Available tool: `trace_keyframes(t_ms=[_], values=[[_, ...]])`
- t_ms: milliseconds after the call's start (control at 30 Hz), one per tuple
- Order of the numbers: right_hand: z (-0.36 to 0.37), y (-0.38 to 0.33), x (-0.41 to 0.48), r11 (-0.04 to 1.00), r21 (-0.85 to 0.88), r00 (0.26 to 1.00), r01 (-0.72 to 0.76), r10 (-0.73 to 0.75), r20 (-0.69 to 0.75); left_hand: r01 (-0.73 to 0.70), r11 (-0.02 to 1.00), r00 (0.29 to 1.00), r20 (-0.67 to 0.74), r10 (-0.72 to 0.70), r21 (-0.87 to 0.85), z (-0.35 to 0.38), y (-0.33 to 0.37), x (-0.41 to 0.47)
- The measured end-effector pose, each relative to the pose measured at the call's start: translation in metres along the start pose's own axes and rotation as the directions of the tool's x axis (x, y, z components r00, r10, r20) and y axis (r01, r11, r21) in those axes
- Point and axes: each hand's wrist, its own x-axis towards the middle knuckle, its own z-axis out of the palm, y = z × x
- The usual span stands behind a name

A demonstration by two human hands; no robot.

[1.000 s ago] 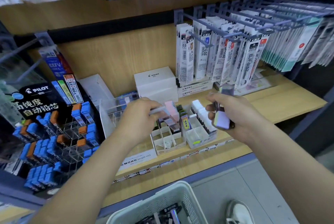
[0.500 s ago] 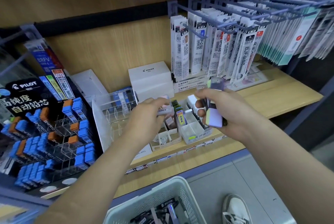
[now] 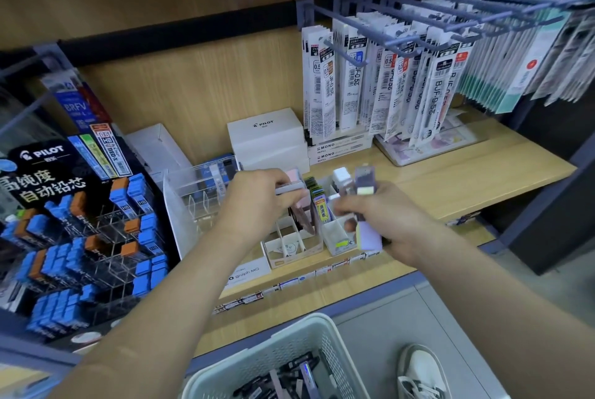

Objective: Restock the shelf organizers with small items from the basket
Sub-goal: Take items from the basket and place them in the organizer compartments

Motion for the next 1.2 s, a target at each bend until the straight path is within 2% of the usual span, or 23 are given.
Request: trace_keyframes(t_ms=[133, 267, 433, 567, 633, 733, 800, 1000, 1133, 1200], values=[[0.005, 0.017, 0.008, 0.996, -0.052, 0.997, -0.073, 0.071, -0.031, -0.066, 0.997, 0.995, -0.072, 0.069, 0.046, 0.0, 0.005, 0.004], [0.001, 0.013, 0.011, 0.998, -0.006, 0.997, -0.055, 0.055, -0.055, -0.16, 0.972, 0.973, -0.136, 0.184, 0.173, 0.008, 0.006, 0.006], [0.001, 0.015, 0.012, 0.998, -0.008, 0.997, -0.06, 0.059, -0.056, -0.28, 0.937, 0.929, -0.185, 0.319, 0.21, 0.018, 0.001, 0.008], [0.0, 0.016, 0.015, 0.999, -0.005, 0.998, -0.048, 0.048, -0.05, -0.295, 0.934, 0.93, -0.165, 0.33, 0.202, 0.021, 0.0, 0.009], [0.0, 0.019, 0.016, 0.999, -0.016, 0.998, -0.042, 0.041, -0.044, -0.245, 0.951, 0.953, -0.13, 0.272, 0.19, 0.021, 0.001, 0.009], [0.002, 0.025, 0.019, 0.999, -0.047, 0.999, 0.004, -0.005, -0.035, -0.055, 0.997, 0.998, -0.041, 0.057, 0.047, 0.013, 0.005, 0.011], [0.004, 0.029, 0.022, 0.997, -0.067, 0.998, 0.049, -0.051, -0.022, 0.021, 0.998, 1.0, -0.019, -0.022, -0.051, 0.005, 0.006, 0.013], [0.017, 0.035, 0.023, 0.994, -0.053, 0.995, 0.094, -0.092, 0.045, 0.075, 0.928, 0.996, -0.014, -0.085, -0.365, -0.009, 0.007, 0.013], [0.018, 0.032, 0.023, 0.996, 0.017, 0.995, 0.082, -0.083, 0.049, 0.173, 0.825, 0.985, 0.076, -0.157, -0.538, -0.018, 0.004, 0.012], [0.016, 0.028, 0.022, 0.996, 0.058, 0.996, 0.07, -0.073, 0.056, 0.242, 0.776, 0.969, 0.185, -0.164, -0.583, -0.023, 0.0, 0.012]])
